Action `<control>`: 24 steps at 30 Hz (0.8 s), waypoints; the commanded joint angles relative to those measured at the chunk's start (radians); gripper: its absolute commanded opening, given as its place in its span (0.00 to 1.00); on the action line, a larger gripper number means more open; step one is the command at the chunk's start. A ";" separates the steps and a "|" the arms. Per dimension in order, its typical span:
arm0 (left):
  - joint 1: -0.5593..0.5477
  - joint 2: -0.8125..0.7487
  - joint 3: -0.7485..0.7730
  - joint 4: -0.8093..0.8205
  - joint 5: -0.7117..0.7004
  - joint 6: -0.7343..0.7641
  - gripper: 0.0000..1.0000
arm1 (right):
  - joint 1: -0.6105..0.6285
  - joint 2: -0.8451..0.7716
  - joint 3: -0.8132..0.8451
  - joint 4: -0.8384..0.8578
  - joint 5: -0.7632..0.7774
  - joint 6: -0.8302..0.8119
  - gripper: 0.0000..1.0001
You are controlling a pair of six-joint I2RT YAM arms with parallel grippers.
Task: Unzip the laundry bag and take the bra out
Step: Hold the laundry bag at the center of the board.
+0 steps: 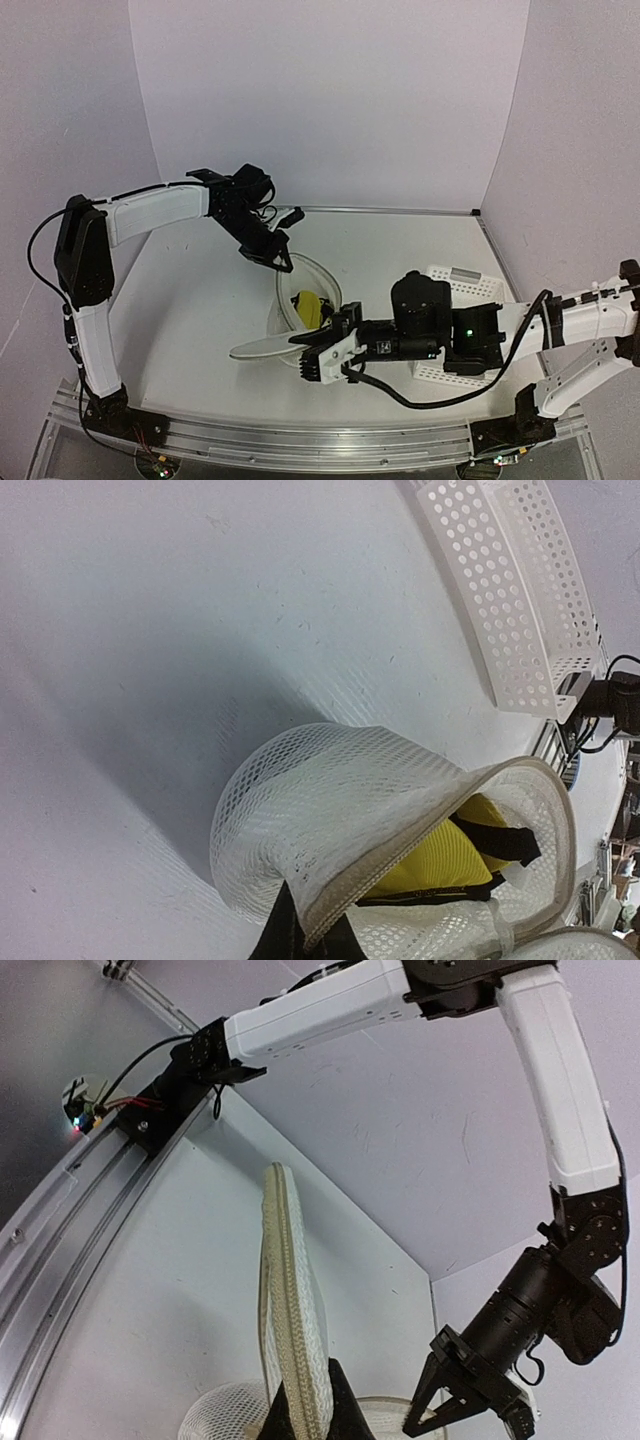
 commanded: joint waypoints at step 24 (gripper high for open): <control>0.100 0.007 0.041 -0.038 -0.021 0.044 0.00 | 0.032 0.032 -0.116 0.086 0.341 -0.094 0.46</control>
